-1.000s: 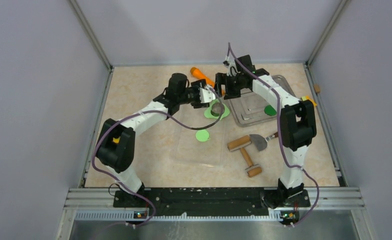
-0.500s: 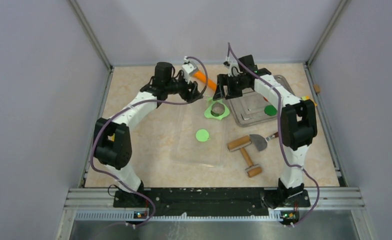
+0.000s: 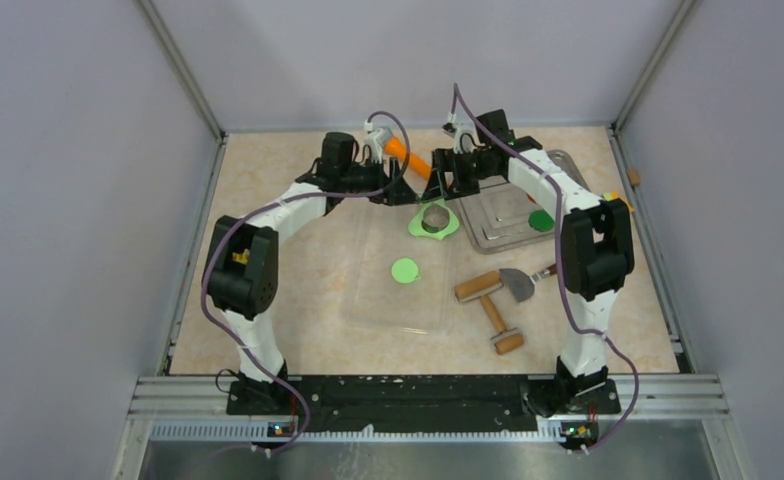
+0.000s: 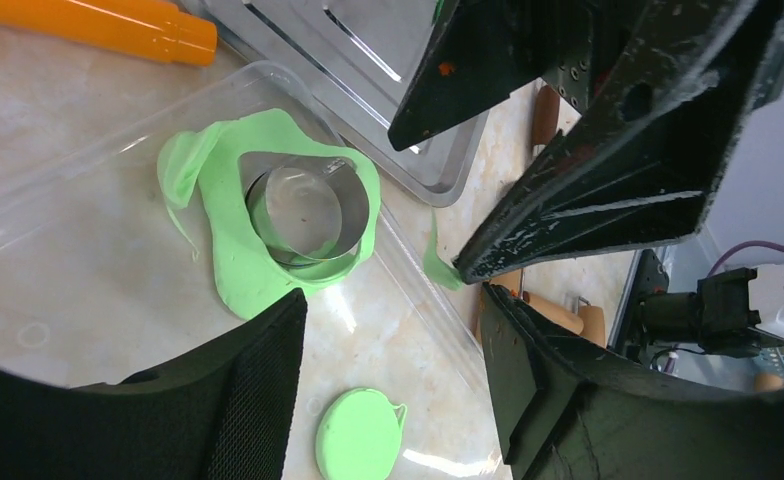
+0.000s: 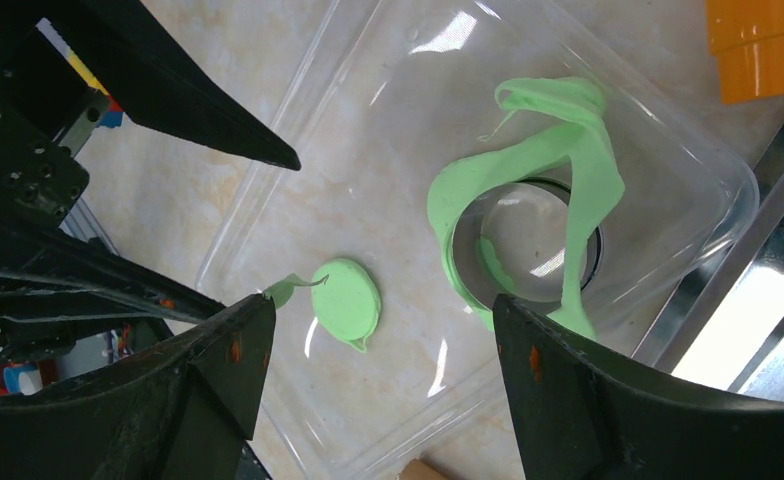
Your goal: Roll out the dumpling wrappers from the dough
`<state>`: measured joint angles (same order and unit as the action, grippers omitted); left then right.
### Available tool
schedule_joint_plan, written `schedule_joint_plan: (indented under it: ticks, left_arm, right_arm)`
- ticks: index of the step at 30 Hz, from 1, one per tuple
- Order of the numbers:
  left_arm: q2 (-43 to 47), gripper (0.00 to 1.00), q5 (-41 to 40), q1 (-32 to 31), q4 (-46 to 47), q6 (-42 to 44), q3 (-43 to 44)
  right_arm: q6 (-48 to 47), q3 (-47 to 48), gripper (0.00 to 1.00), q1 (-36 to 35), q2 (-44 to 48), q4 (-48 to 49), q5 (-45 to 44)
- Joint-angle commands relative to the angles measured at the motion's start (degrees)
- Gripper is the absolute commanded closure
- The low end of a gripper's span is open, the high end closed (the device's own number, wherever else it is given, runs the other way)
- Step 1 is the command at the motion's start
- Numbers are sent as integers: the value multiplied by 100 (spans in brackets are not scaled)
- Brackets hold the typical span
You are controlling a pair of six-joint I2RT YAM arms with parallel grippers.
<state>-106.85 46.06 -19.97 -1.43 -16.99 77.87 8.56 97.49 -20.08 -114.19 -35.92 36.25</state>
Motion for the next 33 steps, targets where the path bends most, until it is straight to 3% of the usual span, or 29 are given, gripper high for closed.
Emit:
schedule_joint_plan:
  ticks: [1,20,27,33]
  left_arm:
    - [-127,34,52,-6,503,-454,54]
    - [-468,36,-256,-7,312,-278,256]
    - [-497,37,-892,1,-132,-8,482]
    - [-253,38,-1069,67,-554,549,558]
  right_arm:
    - [41,77,19,11,26,192,178]
    - [180,33,19,5,60,242,365]
    - [-18,85,19,53,161,162,-52]
    - [-464,82,32,185,123,-46,-927]
